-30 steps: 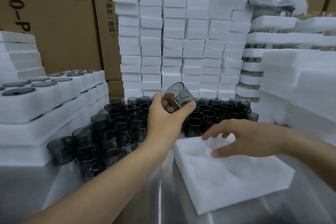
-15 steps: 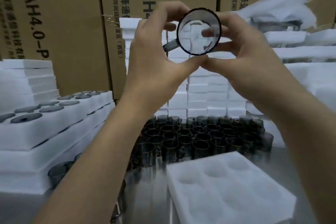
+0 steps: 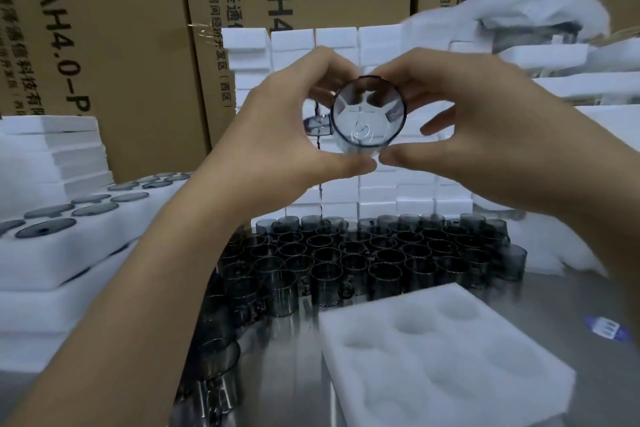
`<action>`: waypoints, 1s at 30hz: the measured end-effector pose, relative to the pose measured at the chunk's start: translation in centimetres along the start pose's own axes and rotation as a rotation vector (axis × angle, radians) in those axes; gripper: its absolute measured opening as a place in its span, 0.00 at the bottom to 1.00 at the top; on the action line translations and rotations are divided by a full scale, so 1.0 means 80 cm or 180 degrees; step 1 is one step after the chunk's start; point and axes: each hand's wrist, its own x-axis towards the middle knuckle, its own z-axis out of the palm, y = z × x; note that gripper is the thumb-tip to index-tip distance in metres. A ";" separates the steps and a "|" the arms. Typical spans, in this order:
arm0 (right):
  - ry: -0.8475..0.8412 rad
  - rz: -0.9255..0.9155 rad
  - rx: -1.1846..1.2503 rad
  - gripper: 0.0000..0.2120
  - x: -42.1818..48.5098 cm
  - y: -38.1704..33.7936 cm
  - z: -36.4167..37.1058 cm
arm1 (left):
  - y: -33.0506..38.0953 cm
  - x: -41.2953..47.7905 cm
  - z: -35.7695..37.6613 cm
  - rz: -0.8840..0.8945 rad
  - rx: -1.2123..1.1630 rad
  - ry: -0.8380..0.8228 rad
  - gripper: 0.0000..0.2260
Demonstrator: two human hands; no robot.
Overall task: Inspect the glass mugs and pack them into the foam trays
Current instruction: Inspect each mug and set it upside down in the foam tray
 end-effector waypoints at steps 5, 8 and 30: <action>-0.0123 0.0093 0.0722 0.36 -0.007 -0.004 -0.010 | 0.003 -0.001 -0.012 -0.0848 -0.1326 -0.0262 0.16; -0.0310 0.0122 0.0719 0.40 -0.007 -0.007 -0.009 | 0.004 0.001 -0.010 -0.1371 -0.1606 -0.0389 0.23; 0.0545 0.0171 -0.0235 0.28 -0.002 0.001 0.007 | 0.009 -0.001 0.008 -0.0855 -0.0852 0.0284 0.34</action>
